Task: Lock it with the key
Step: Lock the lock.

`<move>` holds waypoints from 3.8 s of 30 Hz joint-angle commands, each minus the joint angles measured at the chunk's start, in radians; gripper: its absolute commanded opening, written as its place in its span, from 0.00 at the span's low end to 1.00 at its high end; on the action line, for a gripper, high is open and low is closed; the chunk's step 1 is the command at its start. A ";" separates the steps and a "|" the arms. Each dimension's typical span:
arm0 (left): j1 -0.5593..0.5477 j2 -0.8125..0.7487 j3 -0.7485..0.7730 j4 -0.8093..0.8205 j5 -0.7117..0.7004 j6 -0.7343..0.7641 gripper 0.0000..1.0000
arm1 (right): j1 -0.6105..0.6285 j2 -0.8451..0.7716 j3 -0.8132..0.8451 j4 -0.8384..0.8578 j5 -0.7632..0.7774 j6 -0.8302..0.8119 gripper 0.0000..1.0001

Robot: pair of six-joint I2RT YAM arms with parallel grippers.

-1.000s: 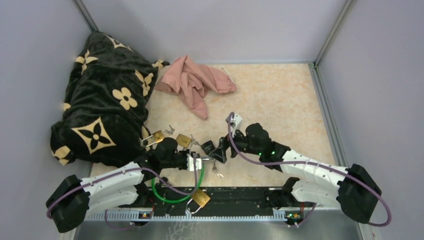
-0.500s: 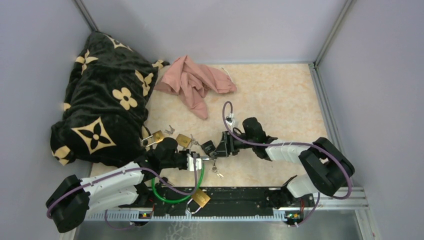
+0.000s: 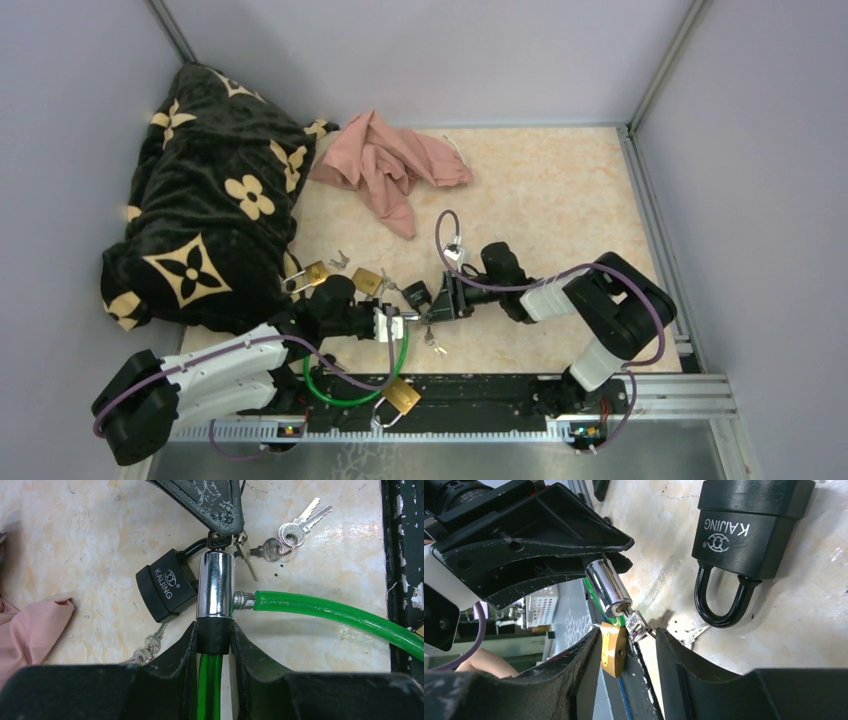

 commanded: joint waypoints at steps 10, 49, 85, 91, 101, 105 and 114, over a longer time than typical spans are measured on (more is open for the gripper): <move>-0.007 -0.006 0.008 -0.018 0.046 0.007 0.00 | -0.002 0.112 -0.017 0.319 -0.088 0.119 0.34; 0.147 0.009 0.138 -0.052 0.257 -0.181 0.00 | 0.358 -0.413 0.065 -0.188 0.622 -1.243 0.00; 0.159 -0.012 -0.028 -0.026 0.064 0.317 0.00 | 0.183 -0.367 0.097 -0.386 0.358 -1.323 0.00; 0.158 -0.018 -0.037 -0.011 0.057 0.327 0.00 | 0.144 -0.299 0.163 -0.472 0.329 -1.250 0.00; 0.159 -0.009 -0.030 0.012 0.089 0.325 0.00 | 0.142 -0.340 0.170 -0.481 0.295 -1.166 0.43; 0.159 -0.010 -0.029 0.011 0.096 0.326 0.00 | 0.111 -0.407 0.159 -0.439 0.298 -1.061 0.60; 0.159 -0.018 -0.027 0.013 0.102 0.322 0.00 | -0.037 -0.275 0.332 -0.525 -0.004 -0.761 0.55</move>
